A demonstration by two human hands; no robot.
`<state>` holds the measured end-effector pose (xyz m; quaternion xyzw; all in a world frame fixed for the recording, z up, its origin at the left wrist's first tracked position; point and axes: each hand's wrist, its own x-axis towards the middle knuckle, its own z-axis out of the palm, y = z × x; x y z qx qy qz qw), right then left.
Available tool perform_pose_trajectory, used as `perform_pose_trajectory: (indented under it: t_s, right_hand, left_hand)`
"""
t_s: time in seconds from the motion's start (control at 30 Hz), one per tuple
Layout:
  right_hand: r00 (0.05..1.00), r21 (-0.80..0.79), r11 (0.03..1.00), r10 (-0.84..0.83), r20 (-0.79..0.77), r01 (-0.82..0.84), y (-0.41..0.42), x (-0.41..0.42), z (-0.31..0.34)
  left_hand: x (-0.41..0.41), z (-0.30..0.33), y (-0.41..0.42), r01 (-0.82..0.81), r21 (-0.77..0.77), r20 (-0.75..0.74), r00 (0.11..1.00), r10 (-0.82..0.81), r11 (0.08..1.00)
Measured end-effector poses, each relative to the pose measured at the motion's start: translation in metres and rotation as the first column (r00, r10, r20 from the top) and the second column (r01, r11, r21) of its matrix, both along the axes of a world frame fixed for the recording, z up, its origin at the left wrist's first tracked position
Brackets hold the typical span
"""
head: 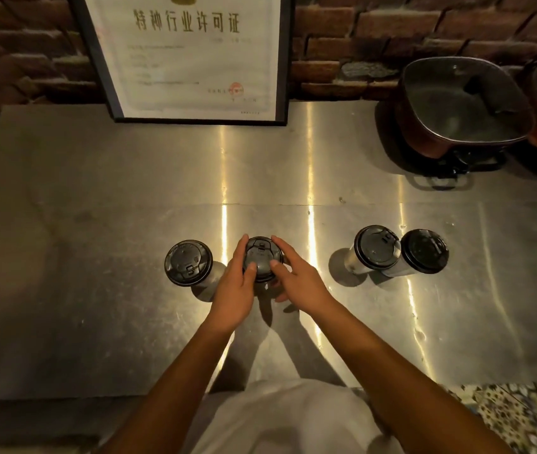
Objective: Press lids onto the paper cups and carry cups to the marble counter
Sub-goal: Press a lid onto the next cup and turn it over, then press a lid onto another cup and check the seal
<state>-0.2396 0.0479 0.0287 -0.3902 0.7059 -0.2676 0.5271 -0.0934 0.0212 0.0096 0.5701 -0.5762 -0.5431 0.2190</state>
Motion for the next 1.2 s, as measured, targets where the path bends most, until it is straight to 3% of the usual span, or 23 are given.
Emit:
perform_pose_trajectory:
  t_s: [0.2, 0.33, 0.47, 0.6, 0.77, 0.83, 0.93, 1.2]
  right_hand:
    - [0.996, -0.055, 0.995, 0.083, -0.040, -0.085, 0.000, -0.015, 0.004]
    - [0.996, -0.079, 0.995, 0.057, -0.065, -0.062, 0.010, -0.032, 0.008]
    - [0.994, -0.167, 0.985, 0.013, -0.109, -0.031, 0.028, -0.061, 0.018]
    - [0.948, -0.331, 0.929, 0.058, -0.312, -0.166, 0.046, -0.087, 0.037]
    - [0.866, -0.423, 0.884, -0.043, -0.499, -0.200, 0.052, -0.130, 0.046]
    - [0.844, -0.410, 0.895, -0.077, -0.531, -0.177, 0.050, -0.146, 0.046]
    - [0.760, -0.334, 0.918, -0.060, -0.648, -0.213, 0.046, -0.169, 0.040]
    - [0.567, -0.018, 0.922, 0.222, -0.793, -0.387, 0.036, -0.199, 0.028]
  left_hand:
    - [-0.009, 0.003, 0.010, -0.124, -0.073, 0.046, 0.991, 0.128, 0.990]
    - [-0.013, 0.010, 0.016, -0.191, -0.234, 0.166, 0.958, 0.233, 0.953]
    - [-0.021, 0.023, 0.027, -0.109, -0.330, 0.282, 0.936, 0.208, 0.938]
    - [-0.035, 0.037, 0.032, -0.039, -0.382, 0.409, 0.889, 0.206, 0.923]
    - [-0.069, 0.047, 0.034, 0.061, -0.460, 0.419, 0.894, 0.157, 0.886]
    - [-0.087, 0.050, 0.035, 0.047, -0.430, 0.366, 0.922, 0.126, 0.902]
    - [-0.115, 0.047, 0.033, 0.152, -0.478, 0.393, 0.918, 0.056, 0.865]
    - [-0.178, 0.020, 0.012, 0.351, -0.362, 0.531, 0.839, -0.118, 0.864]
